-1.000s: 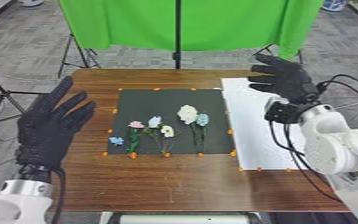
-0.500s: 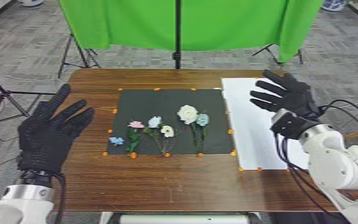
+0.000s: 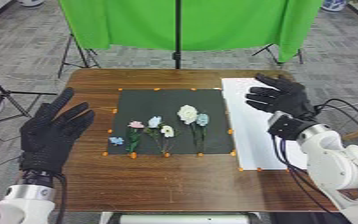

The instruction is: Arrange flowers

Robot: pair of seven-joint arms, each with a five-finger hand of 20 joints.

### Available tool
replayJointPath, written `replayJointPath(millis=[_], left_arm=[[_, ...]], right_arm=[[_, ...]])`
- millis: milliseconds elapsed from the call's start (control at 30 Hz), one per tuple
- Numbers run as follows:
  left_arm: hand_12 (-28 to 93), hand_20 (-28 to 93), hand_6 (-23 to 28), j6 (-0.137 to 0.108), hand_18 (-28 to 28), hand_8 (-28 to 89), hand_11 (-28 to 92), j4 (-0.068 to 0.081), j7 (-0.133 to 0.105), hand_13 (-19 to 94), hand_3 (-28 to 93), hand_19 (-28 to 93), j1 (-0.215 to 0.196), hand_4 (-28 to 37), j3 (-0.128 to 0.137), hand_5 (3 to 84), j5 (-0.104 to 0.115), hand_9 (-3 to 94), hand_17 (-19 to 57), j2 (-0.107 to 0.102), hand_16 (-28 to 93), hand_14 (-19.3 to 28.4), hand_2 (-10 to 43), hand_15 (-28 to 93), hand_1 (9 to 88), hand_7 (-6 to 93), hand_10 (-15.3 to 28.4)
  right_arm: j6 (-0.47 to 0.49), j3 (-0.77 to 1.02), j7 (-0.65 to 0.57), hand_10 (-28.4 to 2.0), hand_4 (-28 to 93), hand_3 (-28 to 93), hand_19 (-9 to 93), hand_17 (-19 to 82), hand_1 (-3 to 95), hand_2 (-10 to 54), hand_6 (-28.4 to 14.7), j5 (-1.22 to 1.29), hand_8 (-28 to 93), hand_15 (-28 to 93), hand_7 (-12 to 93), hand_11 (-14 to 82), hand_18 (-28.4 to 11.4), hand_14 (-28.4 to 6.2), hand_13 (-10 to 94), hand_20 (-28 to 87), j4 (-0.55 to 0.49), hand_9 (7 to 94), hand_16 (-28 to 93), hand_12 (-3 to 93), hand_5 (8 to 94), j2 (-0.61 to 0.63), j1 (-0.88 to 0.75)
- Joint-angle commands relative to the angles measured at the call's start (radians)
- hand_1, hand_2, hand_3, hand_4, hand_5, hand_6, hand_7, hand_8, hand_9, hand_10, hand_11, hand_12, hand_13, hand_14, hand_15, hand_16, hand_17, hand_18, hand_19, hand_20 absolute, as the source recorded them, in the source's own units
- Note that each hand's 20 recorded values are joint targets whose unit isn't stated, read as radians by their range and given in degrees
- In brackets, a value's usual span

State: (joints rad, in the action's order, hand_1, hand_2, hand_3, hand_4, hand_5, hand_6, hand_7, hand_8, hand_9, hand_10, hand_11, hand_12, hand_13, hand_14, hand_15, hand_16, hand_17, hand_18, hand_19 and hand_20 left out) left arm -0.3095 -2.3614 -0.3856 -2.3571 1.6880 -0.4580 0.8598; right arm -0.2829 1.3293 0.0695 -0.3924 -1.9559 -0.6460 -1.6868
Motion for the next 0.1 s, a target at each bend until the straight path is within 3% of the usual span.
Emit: replayJointPath(millis=[33,100], left_arm=[[11,5,6.7,-0.013,28.2,-9,25,0.007,0.001,21,77,57,-0.007,-28.3,-0.003,33.6,0.006,28.8,-10.2,-0.005,-10,26.3,8.0,49,18.3,12.2,18.9],[11,5,7.2,-0.014,28.2,-9,26,0.007,0.008,21,77,57,-0.004,-28.3,-0.002,34.5,0.008,29.9,-10.2,-0.005,-9,26.6,8.1,50,18.4,11.8,19.6]], right_arm=[[0.011,-0.008,0.007,-16.6,-28,80,48,5,18.7,4.6,-0.9,-0.001,-14,31,19,20.8,-22.7,-17.0,39,14,-0.003,50.0,13,14.3,50.4,0.016,0.002],[0.019,-0.007,0.005,-16.5,-28,80,48,5,18.5,4.7,-0.9,0.002,-14,31,19,20.2,-22.7,-17.2,39,14,-0.001,50.5,13,14.1,50.4,0.017,0.001]])
